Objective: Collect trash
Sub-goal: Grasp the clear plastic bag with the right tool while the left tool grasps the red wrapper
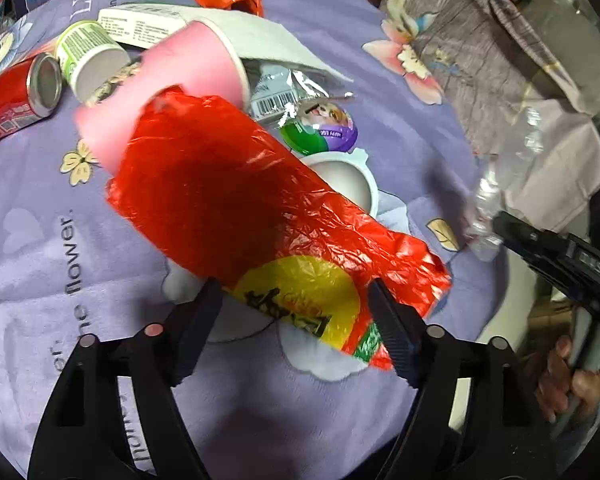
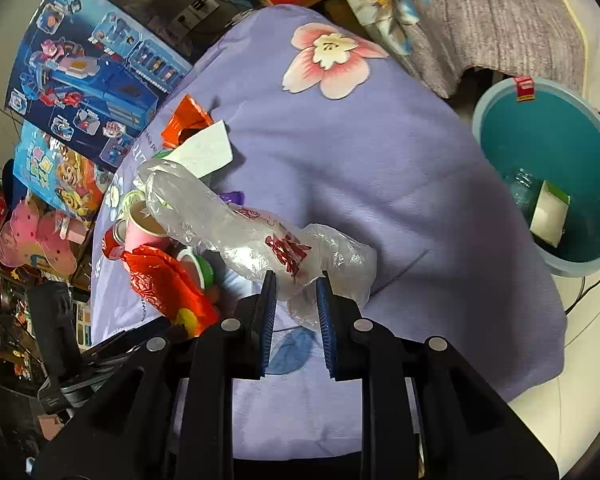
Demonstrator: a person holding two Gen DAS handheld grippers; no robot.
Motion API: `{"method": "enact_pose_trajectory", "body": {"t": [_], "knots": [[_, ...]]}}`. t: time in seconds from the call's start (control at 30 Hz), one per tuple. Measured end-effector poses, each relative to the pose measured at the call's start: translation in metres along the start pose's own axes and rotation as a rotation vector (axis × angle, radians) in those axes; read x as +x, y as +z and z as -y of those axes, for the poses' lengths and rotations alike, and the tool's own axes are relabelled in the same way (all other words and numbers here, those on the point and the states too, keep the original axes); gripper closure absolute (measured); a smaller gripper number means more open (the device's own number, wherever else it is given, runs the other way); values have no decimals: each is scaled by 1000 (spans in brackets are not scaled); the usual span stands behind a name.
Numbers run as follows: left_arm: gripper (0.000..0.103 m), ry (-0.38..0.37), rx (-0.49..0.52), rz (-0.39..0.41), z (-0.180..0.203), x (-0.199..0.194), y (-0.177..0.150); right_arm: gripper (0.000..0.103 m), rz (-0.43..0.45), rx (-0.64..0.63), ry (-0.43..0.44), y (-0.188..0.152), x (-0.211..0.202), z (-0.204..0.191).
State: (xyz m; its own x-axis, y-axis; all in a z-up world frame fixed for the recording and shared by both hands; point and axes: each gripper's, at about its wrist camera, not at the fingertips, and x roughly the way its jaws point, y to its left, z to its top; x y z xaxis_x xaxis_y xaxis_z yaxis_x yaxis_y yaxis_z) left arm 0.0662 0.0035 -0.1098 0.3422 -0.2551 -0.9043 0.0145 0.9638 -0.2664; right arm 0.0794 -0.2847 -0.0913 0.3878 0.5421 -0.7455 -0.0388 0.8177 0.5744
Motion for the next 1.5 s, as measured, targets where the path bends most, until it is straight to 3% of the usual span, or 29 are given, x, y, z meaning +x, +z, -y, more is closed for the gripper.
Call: {"method": "enact_pose_trajectory", "body": {"t": [0.07, 0.23, 0.37, 0.43, 0.47, 0.6, 0.7, 0.77, 0.83, 0.87, 1.0, 1.13, 1.27, 1.5], "knots": [[15, 60, 6, 14, 4, 8, 3, 83, 6, 6, 2, -1, -3, 6], [11, 32, 26, 43, 17, 20, 14, 83, 2, 24, 4, -1, -3, 19], [64, 63, 124, 54, 38, 25, 14, 83, -10, 34, 12, -1, 2, 24], [86, 45, 147, 48, 44, 27, 14, 83, -19, 32, 16, -1, 5, 25], [92, 38, 155, 47, 46, 27, 14, 83, -24, 32, 19, -1, 7, 25], [93, -26, 156, 8, 52, 29, 14, 83, -37, 33, 31, 0, 10, 25], [82, -71, 131, -42, 53, 26, 13, 83, -22, 44, 34, 2, 5, 29], [38, -105, 110, -63, 57, 22, 11, 83, -2, 56, 32, 4, -2, 35], [19, -90, 107, -36, 67, 13, 10, 83, 14, 62, 27, 6, -8, 40], [14, -82, 103, -22, 72, 9, 11, 83, 22, 67, 25, 6, -12, 43], [6, -81, 28, -25, 93, 10, 25, 83, 45, 79, 30, 7, -23, 54], [6, 55, 25, 6, 115, 25, 39, 83, 61, 86, 46, 5, -31, 62], [6, 187, 39, -18, 117, 44, 37, 83, 60, 93, 56, 6, -33, 70], [6, 331, 47, -14, 81, 32, 20, 83, 40, 85, 91, 10, -27, 71]]}}
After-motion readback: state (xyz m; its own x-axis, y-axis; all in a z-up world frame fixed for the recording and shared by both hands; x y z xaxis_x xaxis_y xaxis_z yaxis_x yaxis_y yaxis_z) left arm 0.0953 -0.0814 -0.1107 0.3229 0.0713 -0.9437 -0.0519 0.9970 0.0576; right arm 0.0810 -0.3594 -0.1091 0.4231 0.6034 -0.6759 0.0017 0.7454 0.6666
